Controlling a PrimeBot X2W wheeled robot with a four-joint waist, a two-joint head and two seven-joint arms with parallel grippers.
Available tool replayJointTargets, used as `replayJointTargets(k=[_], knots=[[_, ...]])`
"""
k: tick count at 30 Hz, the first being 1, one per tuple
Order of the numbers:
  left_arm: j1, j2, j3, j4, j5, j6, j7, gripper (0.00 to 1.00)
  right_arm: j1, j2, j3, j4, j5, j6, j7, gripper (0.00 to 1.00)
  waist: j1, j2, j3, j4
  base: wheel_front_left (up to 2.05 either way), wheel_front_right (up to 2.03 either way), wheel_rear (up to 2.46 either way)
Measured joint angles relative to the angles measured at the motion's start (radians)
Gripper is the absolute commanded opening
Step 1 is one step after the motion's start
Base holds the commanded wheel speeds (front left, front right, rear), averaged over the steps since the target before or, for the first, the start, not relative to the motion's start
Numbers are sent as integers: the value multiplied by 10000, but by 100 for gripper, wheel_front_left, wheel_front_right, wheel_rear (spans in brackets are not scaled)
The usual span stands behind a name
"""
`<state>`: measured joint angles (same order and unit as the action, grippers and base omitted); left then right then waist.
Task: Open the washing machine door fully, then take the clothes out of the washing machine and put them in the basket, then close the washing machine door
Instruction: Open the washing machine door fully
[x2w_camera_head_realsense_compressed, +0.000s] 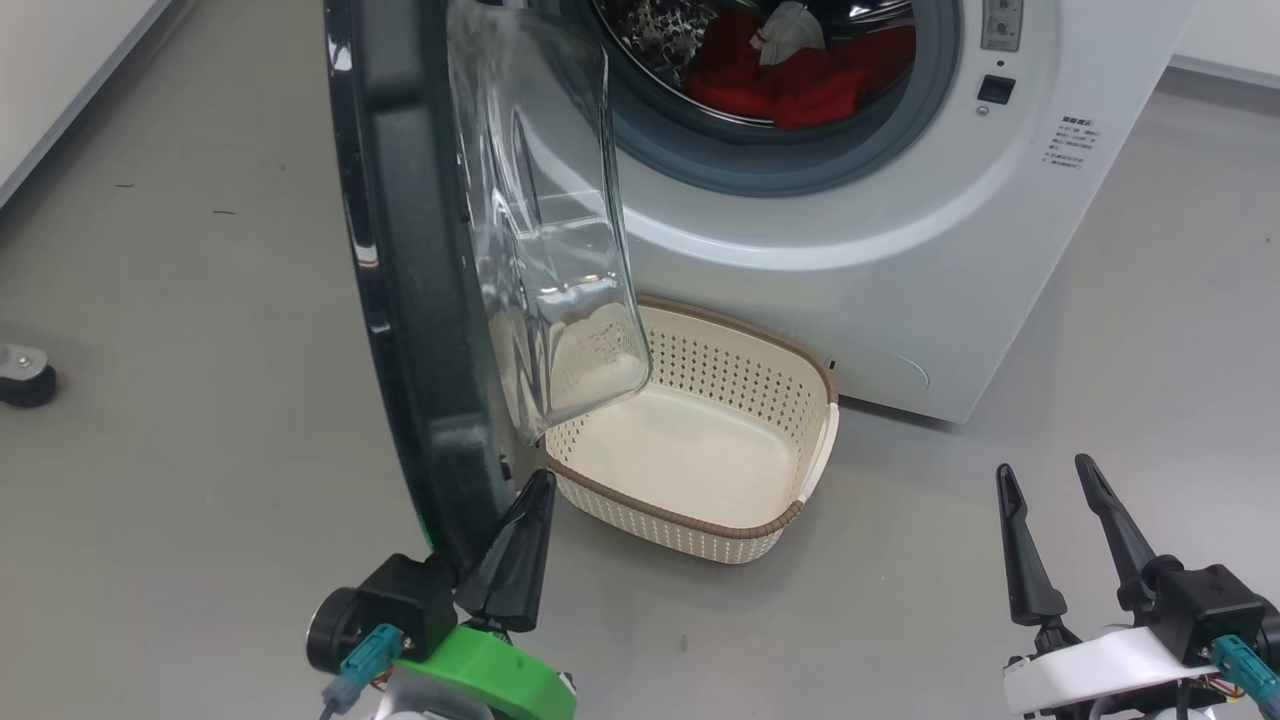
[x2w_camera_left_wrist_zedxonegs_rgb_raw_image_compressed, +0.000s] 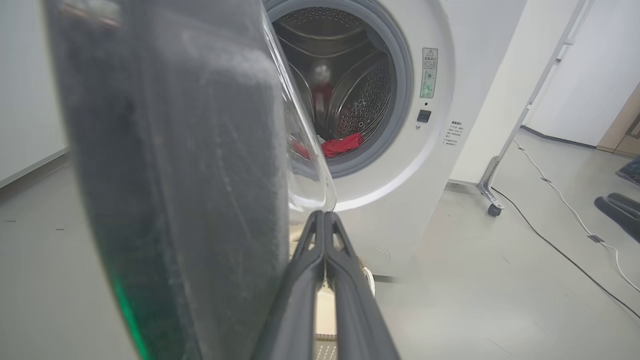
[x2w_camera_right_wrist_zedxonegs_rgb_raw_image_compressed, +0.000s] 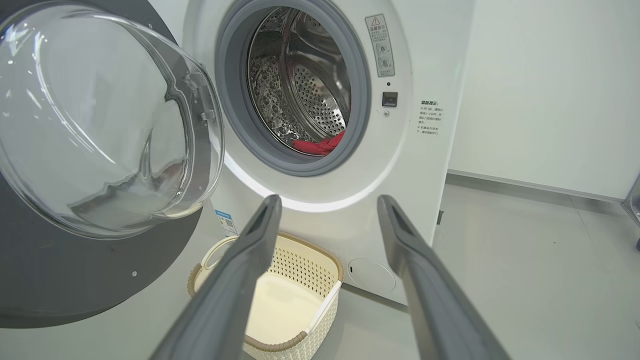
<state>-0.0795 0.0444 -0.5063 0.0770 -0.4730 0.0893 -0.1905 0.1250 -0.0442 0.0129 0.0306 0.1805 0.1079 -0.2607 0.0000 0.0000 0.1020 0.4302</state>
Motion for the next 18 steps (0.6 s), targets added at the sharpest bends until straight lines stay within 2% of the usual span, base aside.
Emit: replayJointTargets(k=[7, 18], knots=[[109, -4, 332, 197, -8, 105, -173, 0, -1, 8, -61, 0, -2, 42, 0, 100, 0, 0, 3, 139, 0, 0, 0], [174, 6, 1390, 535, -4, 198, -378, 0, -1, 29, -79, 8, -46, 54, 0, 100, 0, 0, -37, 299, 0, 0, 0]])
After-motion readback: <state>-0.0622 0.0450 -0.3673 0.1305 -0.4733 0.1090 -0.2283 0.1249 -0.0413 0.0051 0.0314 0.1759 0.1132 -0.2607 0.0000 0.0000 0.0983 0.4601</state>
